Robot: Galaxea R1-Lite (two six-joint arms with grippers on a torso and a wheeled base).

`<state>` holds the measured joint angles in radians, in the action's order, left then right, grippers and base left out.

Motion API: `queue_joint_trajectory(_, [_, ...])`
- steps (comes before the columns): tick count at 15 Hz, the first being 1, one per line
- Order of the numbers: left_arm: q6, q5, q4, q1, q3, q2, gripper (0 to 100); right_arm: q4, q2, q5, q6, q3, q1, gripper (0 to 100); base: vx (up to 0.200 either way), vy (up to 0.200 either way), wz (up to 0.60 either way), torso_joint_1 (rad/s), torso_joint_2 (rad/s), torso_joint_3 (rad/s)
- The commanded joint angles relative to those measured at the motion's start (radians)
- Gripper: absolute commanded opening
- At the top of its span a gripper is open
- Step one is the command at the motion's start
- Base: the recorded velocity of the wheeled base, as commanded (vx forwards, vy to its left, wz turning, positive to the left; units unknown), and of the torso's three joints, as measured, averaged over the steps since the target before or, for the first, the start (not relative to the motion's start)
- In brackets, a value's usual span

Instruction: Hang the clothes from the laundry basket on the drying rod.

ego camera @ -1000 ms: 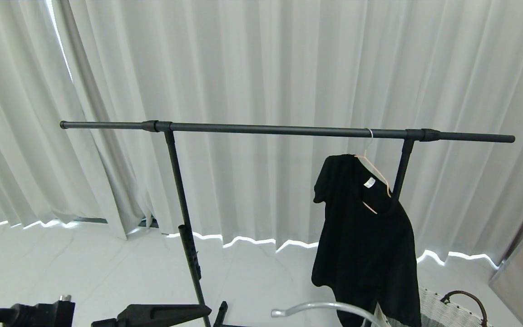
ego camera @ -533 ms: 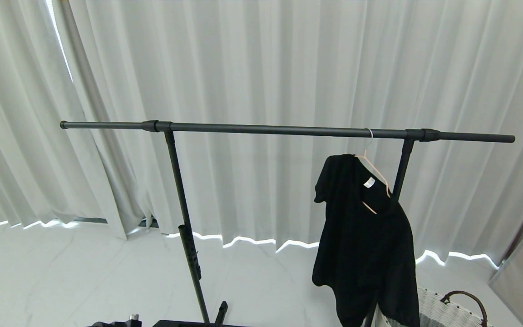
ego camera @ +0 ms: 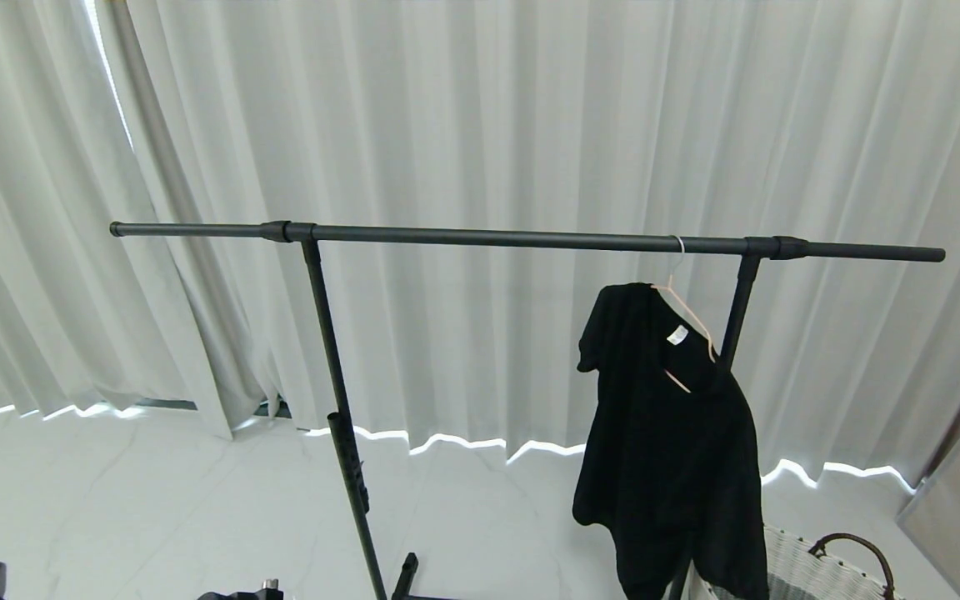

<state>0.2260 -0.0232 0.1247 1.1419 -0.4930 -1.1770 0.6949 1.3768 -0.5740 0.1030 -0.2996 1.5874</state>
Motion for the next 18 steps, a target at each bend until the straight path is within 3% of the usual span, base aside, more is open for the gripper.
queue_joint_trajectory(1, [0.0,0.0,0.001,-0.001,0.001,-0.003,0,0.002,0.001,0.0,0.0,0.0,0.0,0,0.0,0.0,0.0,0.0,0.0,0.0])
queue_joint_trajectory(2, [0.001,0.002,0.001,-0.001,0.002,-0.003,0,0.002,0.001,0.0,0.0,0.0,0.0,100,0.0,0.0,0.0,0.0,0.0,0.0])
queue_joint_trajectory(5, [0.006,0.049,0.001,-0.031,0.025,-0.003,0,0.002,-0.005,-0.007,0.0,0.007,-0.02,100,0.0,0.0,0.0,0.0,0.0,0.0])
queue_joint_trajectory(10, [0.006,0.29,0.052,-0.113,0.034,0.007,0,0.002,-0.032,-0.006,0.0,0.007,-0.182,100,0.0,0.0,0.0,0.0,0.0,0.0])
queue_joint_trajectory(13, [0.007,0.296,0.188,-0.192,0.013,-0.016,0,0.002,-0.039,-0.006,0.014,0.005,-0.211,100,0.0,0.0,0.0,0.0,0.0,0.0])
queue_joint_trajectory(14, [0.009,0.299,0.283,-0.226,-0.001,-0.038,0,0.002,-0.038,-0.004,0.041,-0.006,-0.216,100,0.0,0.0,0.0,0.0,0.0,0.0])
queue_joint_trajectory(15, [0.01,0.299,0.289,-0.228,-0.002,-0.039,0,0.002,-0.036,-0.004,0.046,-0.007,-0.216,100,0.0,0.0,0.0,0.0,0.0,0.0])
queue_joint_trajectory(16, [0.049,0.299,0.311,-0.229,-0.012,-0.039,0,0.002,-0.022,-0.001,0.123,-0.03,-0.219,100,0.0,0.0,0.0,0.0,0.0,0.0])
queue_joint_trajectory(18, [0.059,0.298,0.311,-0.226,-0.03,-0.041,0,0.002,0.021,-0.001,0.181,-0.085,-0.262,100,0.0,0.0,0.0,0.0,0.0,0.0])
